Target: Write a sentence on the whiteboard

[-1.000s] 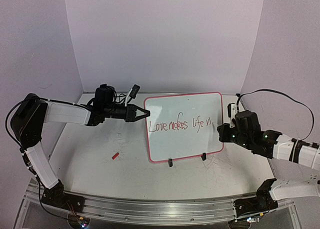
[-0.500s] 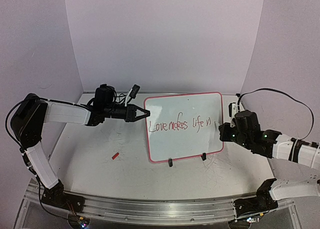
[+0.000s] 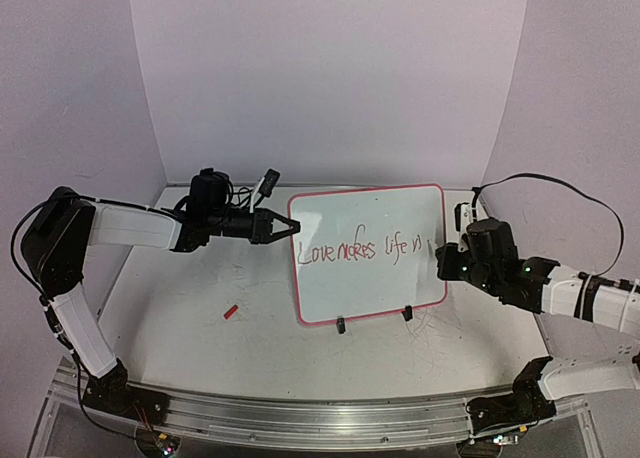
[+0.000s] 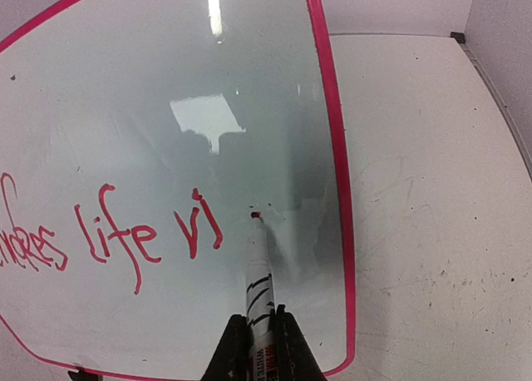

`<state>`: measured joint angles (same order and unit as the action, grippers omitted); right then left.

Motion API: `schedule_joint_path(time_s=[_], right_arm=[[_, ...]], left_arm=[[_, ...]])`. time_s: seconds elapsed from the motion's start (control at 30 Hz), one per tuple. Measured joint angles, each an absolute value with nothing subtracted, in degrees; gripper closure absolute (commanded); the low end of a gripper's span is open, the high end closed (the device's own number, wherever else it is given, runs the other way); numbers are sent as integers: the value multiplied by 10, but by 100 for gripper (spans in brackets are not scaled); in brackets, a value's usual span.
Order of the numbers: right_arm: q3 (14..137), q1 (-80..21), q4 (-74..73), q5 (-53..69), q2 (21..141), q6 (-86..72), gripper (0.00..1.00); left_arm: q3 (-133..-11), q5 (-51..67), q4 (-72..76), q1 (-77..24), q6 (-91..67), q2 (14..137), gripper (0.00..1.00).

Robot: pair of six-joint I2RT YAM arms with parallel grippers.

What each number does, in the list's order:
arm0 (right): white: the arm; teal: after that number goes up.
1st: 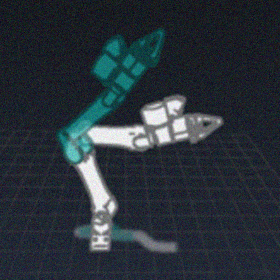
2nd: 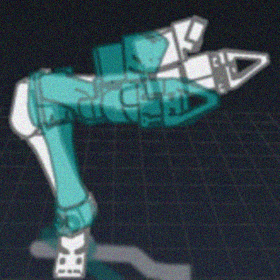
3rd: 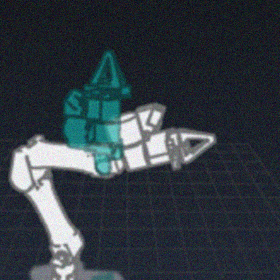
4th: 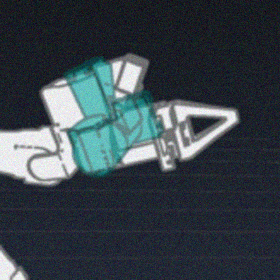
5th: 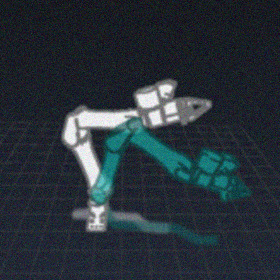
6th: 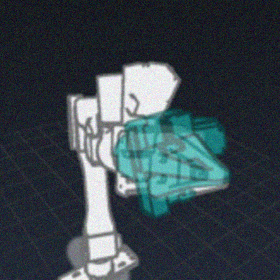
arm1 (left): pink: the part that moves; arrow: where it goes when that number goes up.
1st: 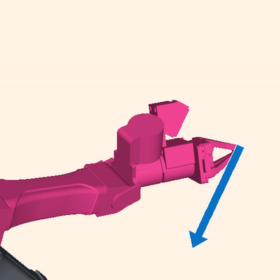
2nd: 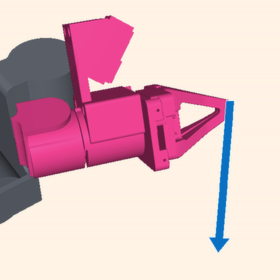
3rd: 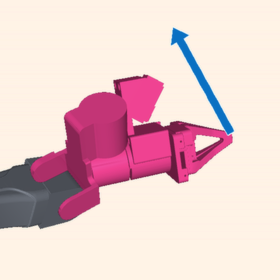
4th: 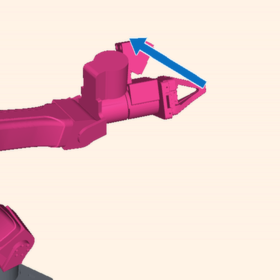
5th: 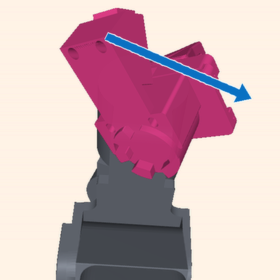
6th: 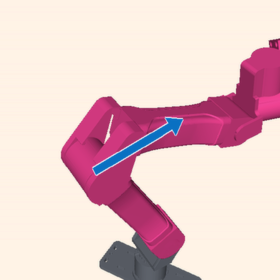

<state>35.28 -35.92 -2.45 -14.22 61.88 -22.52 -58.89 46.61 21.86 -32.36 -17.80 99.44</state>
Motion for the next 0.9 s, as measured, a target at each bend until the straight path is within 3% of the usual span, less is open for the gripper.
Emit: schedule_joint_path(time_s=[0.9], right_arm=[[349, -359, -48, -98, 616, -233, 100]], left_arm=[[-589, 466, 218, -324, -178, 994, 100]])
